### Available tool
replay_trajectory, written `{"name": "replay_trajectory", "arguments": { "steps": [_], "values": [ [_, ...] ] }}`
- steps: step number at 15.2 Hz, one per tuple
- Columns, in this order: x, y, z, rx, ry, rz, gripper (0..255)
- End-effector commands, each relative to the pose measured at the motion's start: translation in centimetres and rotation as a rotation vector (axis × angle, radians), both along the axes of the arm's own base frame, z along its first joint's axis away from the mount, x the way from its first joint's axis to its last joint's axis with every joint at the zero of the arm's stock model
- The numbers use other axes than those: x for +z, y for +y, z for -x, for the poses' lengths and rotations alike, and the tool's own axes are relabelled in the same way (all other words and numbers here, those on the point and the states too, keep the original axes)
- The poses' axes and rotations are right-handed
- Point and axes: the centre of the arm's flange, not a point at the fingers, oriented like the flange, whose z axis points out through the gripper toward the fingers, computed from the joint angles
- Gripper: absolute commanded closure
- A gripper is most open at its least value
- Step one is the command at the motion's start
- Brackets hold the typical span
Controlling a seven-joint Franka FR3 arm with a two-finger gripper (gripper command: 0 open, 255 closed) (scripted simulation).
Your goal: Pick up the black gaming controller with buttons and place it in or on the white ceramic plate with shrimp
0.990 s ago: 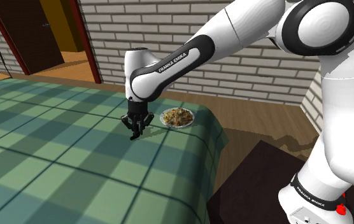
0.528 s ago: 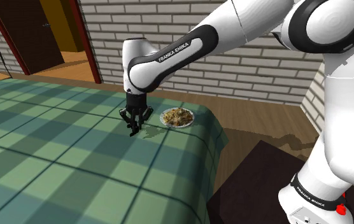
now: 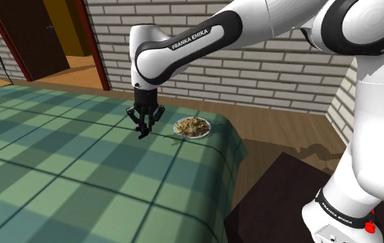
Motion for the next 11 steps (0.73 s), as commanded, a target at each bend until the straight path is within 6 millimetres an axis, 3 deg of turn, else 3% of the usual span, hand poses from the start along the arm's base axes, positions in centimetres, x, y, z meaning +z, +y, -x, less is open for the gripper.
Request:
{"name": "replay_trajectory", "arguments": {
  "steps": [1,6,11],
  "values": [
    [1.0,-0.1,0.2,0.0,0.0,0.0,255],
    [3.4,-0.1,0.2,0.0,0.0,0.0,255],
    [3.7,-6.6,0.6,0.0,0.0,0.0,255]
  ]
}}
